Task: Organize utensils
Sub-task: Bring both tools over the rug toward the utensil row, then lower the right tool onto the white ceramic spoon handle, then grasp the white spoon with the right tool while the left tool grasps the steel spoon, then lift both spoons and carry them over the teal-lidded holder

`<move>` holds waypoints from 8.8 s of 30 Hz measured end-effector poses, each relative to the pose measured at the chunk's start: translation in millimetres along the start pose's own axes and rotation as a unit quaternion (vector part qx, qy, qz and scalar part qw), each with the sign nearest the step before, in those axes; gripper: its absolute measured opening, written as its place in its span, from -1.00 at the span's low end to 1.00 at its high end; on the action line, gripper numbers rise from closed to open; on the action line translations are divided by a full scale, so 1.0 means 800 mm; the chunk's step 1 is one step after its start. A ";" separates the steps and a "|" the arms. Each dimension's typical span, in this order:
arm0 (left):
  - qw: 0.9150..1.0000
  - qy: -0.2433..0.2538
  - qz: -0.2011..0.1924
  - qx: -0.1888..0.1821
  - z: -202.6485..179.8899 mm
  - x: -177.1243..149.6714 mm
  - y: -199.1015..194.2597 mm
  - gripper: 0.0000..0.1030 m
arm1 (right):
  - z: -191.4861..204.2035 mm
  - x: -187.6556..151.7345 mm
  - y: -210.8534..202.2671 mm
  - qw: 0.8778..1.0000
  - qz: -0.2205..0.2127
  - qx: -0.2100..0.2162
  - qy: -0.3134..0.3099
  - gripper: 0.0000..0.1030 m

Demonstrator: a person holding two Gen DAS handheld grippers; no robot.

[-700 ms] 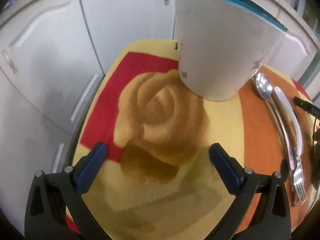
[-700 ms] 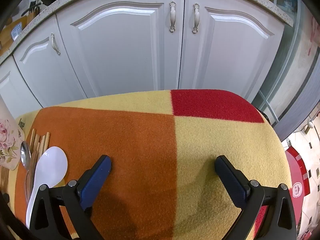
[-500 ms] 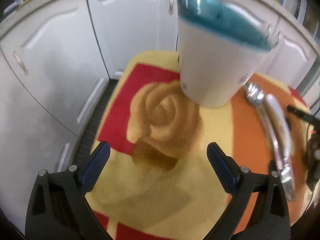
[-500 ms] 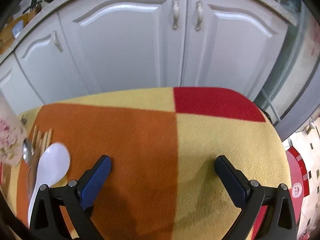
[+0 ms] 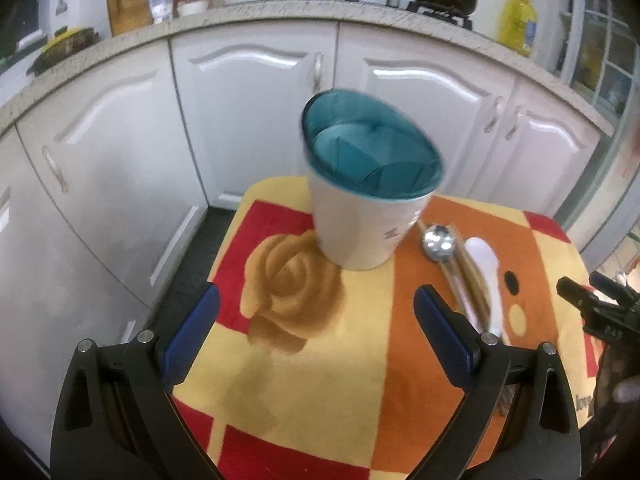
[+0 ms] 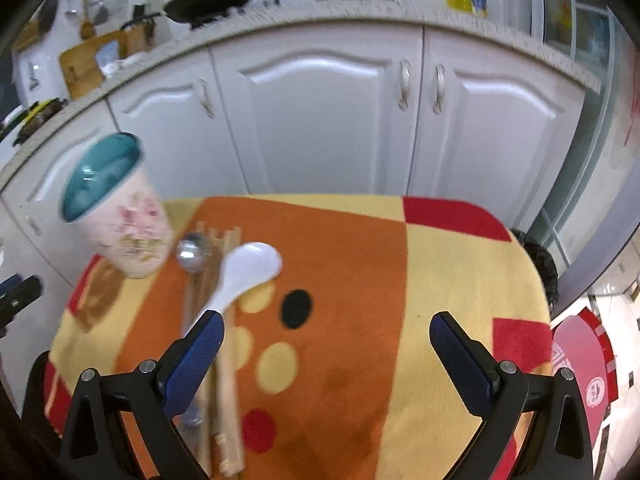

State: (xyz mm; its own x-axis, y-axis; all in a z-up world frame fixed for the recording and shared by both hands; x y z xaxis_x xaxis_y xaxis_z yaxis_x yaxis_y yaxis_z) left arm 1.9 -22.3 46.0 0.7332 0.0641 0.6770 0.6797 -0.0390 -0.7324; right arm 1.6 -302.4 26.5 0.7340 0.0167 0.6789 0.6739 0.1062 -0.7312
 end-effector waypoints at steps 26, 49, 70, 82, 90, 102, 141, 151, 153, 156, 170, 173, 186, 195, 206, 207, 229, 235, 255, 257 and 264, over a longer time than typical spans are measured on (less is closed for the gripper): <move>0.998 0.051 -0.019 -0.008 -0.049 0.022 -0.010 0.90 | 0.058 0.039 -0.042 1.000 -0.012 0.015 0.010 1.00; 0.998 0.055 -0.013 -0.001 -0.056 0.026 0.000 0.90 | 0.042 0.037 -0.039 1.000 -0.007 0.010 0.024 1.00; 0.998 0.061 0.003 -0.019 -0.063 0.018 0.018 0.87 | 0.033 0.014 0.011 0.999 0.038 0.013 0.017 0.82; 0.996 0.058 0.049 -0.046 -0.075 0.000 0.049 0.61 | 0.036 0.001 0.095 0.992 0.105 0.064 0.033 0.09; 0.993 0.049 0.085 -0.063 -0.093 -0.006 0.078 0.56 | 0.062 0.002 0.124 0.983 0.136 0.116 0.038 -0.31; 0.986 0.051 0.124 -0.096 -0.136 -0.015 0.118 0.27 | 0.026 -0.015 0.106 0.979 0.128 0.139 0.070 -0.71; 0.974 0.044 0.169 -0.145 -0.147 -0.047 0.127 -0.33 | -0.009 -0.067 0.067 0.977 0.148 0.117 0.095 -0.71; 0.971 0.067 0.185 -0.138 -0.137 -0.062 0.132 -0.93 | -0.008 -0.070 0.064 0.977 0.145 0.123 0.101 -0.71; 0.968 0.077 0.189 -0.145 -0.126 -0.071 0.119 -0.94 | -0.007 -0.071 0.061 0.976 0.145 0.126 0.101 -0.71; 0.965 0.092 0.200 -0.142 -0.109 -0.092 0.101 -0.93 | -0.004 -0.081 0.058 0.975 0.153 0.129 0.099 -0.71; 0.956 0.087 0.207 -0.188 -0.091 -0.127 0.048 -0.70 | 0.000 -0.090 0.048 0.969 0.194 0.154 -0.012 -0.65; 0.957 0.094 0.193 -0.198 -0.089 -0.111 0.046 -0.37 | 0.000 -0.087 0.044 0.967 0.190 0.168 0.008 -0.24; 0.937 0.198 0.186 -0.218 -0.095 -0.066 0.106 -0.32 | -0.021 -0.076 0.050 0.967 0.185 0.169 0.049 -0.24; 0.911 0.281 0.198 -0.226 -0.124 -0.081 0.112 -0.58 | 0.000 -0.086 0.055 0.964 0.207 0.164 0.020 -0.25; 0.920 0.256 0.191 -0.228 -0.120 -0.078 0.105 -0.86 | 0.007 -0.066 0.080 0.960 0.204 0.185 0.052 -0.84; 0.921 0.255 0.188 -0.226 -0.121 -0.078 0.103 -0.87 | 0.010 -0.066 0.080 0.962 0.202 0.181 0.042 -0.86; 0.963 0.131 0.066 -0.228 -0.055 0.039 -0.004 -0.98 | 0.073 0.053 -0.015 0.958 0.059 0.274 0.061 -0.93; 0.972 0.114 0.010 -0.203 -0.024 0.109 -0.033 -0.98 | 0.137 0.130 -0.010 0.947 0.012 0.314 0.070 -0.93; 0.983 0.124 -0.133 -0.002 0.025 0.225 0.022 -0.97 | 0.217 0.256 0.097 0.926 -0.074 0.351 0.121 -0.93; 0.985 0.123 -0.124 -0.001 0.023 0.217 0.032 -0.98 | 0.214 0.242 0.110 0.930 -0.059 0.343 0.120 -0.93; 0.988 0.119 -0.093 -0.010 0.011 0.188 0.059 -0.97 | 0.196 0.219 0.108 0.936 -0.046 0.331 0.111 -0.93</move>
State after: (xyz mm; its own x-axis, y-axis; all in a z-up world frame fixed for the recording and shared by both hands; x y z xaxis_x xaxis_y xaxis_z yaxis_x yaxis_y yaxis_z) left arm 144.3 -5.5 112.7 0.5774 -0.1649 0.7997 0.8022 -0.0681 -0.5932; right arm 175.3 -134.3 92.5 0.7243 -0.2214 0.6530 0.5889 0.6912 -0.4189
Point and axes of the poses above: each gripper's, at about its wrist camera, not at the fingertips, and y roughly the way its jaws point, z to its left, x to its top, the point moved 9 cm from there along y, roughly the way its jaws point, and after that the axes turned 1 degree about z, right-handed, at the moved point
